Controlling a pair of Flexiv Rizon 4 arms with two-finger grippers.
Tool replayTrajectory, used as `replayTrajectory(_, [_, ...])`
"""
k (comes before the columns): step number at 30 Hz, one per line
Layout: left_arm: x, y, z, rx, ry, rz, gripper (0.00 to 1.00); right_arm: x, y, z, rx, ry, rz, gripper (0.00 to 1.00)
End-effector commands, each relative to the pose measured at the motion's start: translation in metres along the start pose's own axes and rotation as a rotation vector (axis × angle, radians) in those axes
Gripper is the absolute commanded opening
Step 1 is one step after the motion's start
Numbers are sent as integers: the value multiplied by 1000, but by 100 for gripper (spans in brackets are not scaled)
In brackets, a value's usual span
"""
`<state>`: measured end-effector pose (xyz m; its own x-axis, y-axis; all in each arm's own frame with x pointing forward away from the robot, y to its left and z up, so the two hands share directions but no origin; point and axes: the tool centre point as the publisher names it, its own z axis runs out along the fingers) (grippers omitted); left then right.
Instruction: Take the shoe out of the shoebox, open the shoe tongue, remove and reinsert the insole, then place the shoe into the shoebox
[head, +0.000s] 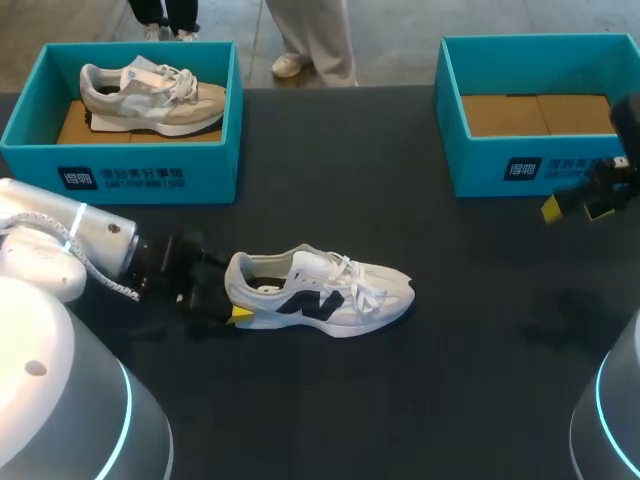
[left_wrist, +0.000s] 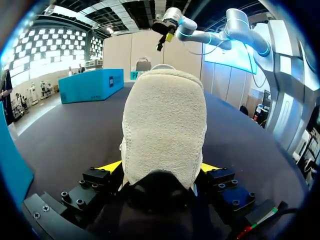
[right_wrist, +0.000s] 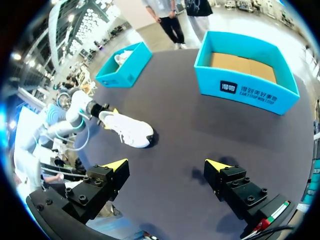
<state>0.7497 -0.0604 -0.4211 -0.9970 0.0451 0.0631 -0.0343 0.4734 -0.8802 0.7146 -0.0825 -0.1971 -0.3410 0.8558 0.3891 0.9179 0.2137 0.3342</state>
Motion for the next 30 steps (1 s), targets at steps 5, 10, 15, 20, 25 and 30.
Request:
replayTrajectory(5, [-2, 0, 2, -3, 1, 0, 0, 29, 29, 23, 78, -181, 120, 100])
replayTrajectory(10, [-2, 0, 2, -3, 1, 0, 0, 43, 41, 43, 75, -243, 219, 100])
replayTrajectory(15, [-2, 0, 2, -3, 1, 0, 0, 55, 50, 63, 103, -269, 275, 100])
replayTrajectory(20, [-2, 0, 2, -3, 1, 0, 0, 70, 61, 80, 152, -266, 230, 100])
replayTrajectory(25, [-2, 0, 2, -3, 1, 0, 0, 85, 68, 93, 203, -260, 209, 100])
replayTrajectory(30, [-2, 0, 2, -3, 1, 0, 0, 99, 72, 109, 227, -207, 164, 100])
